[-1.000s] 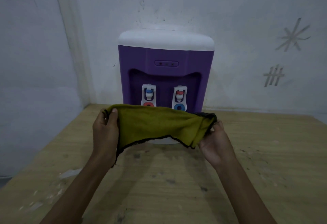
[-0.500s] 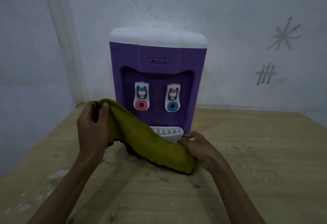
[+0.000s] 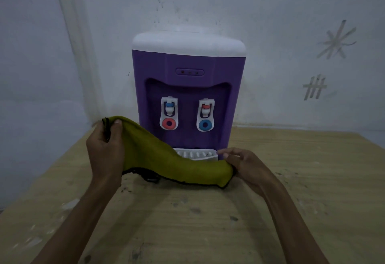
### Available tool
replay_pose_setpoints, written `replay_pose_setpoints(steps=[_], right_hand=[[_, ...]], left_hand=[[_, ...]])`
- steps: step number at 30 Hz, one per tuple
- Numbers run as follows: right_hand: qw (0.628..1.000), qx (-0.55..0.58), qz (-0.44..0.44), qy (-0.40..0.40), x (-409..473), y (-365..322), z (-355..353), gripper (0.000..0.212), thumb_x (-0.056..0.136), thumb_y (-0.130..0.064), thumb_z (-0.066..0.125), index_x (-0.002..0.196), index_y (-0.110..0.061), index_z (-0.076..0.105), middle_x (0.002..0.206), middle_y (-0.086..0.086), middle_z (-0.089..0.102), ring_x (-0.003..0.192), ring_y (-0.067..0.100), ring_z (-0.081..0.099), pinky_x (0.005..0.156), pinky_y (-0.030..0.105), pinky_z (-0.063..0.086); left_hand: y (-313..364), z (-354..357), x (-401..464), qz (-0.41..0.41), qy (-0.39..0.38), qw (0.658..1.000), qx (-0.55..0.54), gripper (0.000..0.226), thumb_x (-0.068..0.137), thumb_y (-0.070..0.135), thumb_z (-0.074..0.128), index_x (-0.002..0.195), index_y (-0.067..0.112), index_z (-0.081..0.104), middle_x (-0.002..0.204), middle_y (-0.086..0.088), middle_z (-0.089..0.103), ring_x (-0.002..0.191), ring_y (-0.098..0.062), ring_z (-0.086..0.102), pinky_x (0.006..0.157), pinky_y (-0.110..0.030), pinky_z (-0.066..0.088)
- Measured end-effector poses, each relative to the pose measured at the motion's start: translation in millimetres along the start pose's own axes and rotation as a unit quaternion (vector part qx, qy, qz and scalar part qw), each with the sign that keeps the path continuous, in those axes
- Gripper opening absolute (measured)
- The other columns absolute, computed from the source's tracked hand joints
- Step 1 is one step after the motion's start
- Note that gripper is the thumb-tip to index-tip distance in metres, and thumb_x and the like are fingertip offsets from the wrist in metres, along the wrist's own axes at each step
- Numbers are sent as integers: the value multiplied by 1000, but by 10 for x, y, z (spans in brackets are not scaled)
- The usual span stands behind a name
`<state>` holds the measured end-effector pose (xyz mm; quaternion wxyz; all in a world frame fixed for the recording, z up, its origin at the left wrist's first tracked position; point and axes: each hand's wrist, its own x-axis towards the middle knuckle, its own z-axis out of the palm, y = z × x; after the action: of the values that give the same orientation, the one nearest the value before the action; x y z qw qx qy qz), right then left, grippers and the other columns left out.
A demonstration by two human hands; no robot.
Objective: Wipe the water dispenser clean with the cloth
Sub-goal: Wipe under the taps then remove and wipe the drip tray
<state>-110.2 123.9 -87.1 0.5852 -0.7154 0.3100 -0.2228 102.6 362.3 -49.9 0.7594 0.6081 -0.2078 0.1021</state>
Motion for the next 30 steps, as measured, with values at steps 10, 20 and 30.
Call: replay_pose_setpoints(steps=[10,20,30], right_hand=[[971,-209,-107,47,-22,-38,84,11,99,-15,67,92,-8,63,88,6,60,72,10,55,58,17,44],[948,-65,-240,198,-91,-211,143,9,108,-22,52,103,-15,49,85,3,59,69,0,55,58,29,47],[965,122,-208,100,-217,-346,521,14,98,-17,70,109,-20,61,111,3,73,105,19,69,87,38,56]], left_hand=[[91,-62,51,-16,34,999,-20,21,105,28,54,86,28,62,81,10,55,72,2,50,72,-27,42],[-5,-45,35,4,25,1000,10,25,105,34,55,94,13,61,82,5,56,77,-8,51,74,-35,43],[89,235,-414,-20,-108,994,4,18,102,22,63,92,15,76,86,-13,75,80,-24,72,74,-49,59]])
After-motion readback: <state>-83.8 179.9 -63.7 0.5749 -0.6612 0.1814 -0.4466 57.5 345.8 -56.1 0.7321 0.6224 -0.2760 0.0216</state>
